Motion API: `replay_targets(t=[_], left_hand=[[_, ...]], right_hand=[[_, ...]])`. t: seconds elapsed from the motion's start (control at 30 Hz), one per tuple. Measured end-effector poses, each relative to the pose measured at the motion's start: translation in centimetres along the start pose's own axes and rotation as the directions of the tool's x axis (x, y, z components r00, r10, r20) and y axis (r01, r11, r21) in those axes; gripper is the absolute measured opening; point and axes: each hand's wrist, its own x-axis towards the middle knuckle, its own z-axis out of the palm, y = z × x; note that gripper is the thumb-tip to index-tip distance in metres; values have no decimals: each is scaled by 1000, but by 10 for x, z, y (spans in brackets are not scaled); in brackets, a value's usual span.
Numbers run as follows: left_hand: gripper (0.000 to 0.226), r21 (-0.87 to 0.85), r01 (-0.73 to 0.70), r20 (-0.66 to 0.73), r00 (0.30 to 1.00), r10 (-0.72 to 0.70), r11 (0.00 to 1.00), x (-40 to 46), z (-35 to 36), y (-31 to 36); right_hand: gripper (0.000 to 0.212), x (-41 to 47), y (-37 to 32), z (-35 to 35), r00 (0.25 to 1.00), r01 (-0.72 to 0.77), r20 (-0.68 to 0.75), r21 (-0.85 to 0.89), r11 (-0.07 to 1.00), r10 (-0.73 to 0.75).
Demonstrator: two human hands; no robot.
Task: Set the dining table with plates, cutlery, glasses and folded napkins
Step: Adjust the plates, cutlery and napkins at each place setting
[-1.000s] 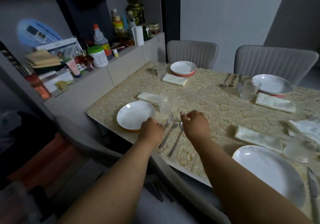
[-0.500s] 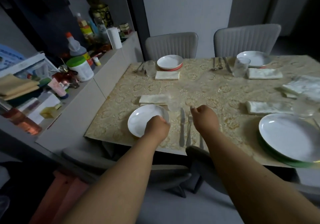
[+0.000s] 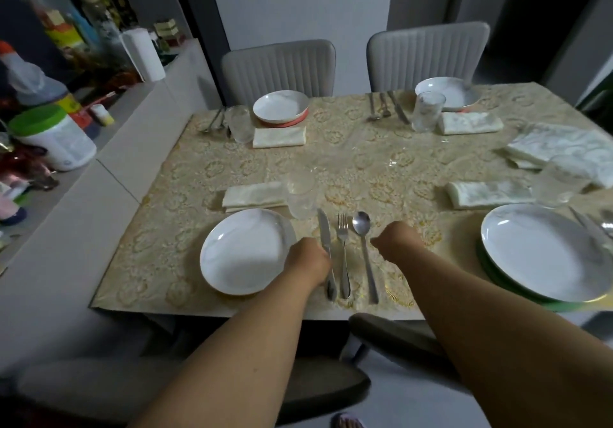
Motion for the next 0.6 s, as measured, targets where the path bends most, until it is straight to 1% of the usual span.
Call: replay_targets(t=[0.07,0.2,0.3,0.33,0.43,0.6], left_hand=[[15,47,0,14,1000,-1,999,12,11,4],[17,113,31,-10,1000,-30,993,29,32,7],[17,130,32,-30,999,-28,991,37,48,10],[18,137,31,-39,999,-26,990,40,52,11],[20,160,30,-40,999,-24,987,45,57,17],[21,183,25,-32,999,-19,983,45,64,18]], right_hand=[[18,10,1,10,999,4,39,-22,1000,-3],[20,19,4,27,996,4,94,-98,995,5],[15,27,9,33,997,-36,67,-111,993,44],[17,29,9,35,997,-41,56,-109,993,48],[24,31,6,39,998,-29,48,-121,992,35],[20,27,3,42,998,-32,56,-127,991,39]])
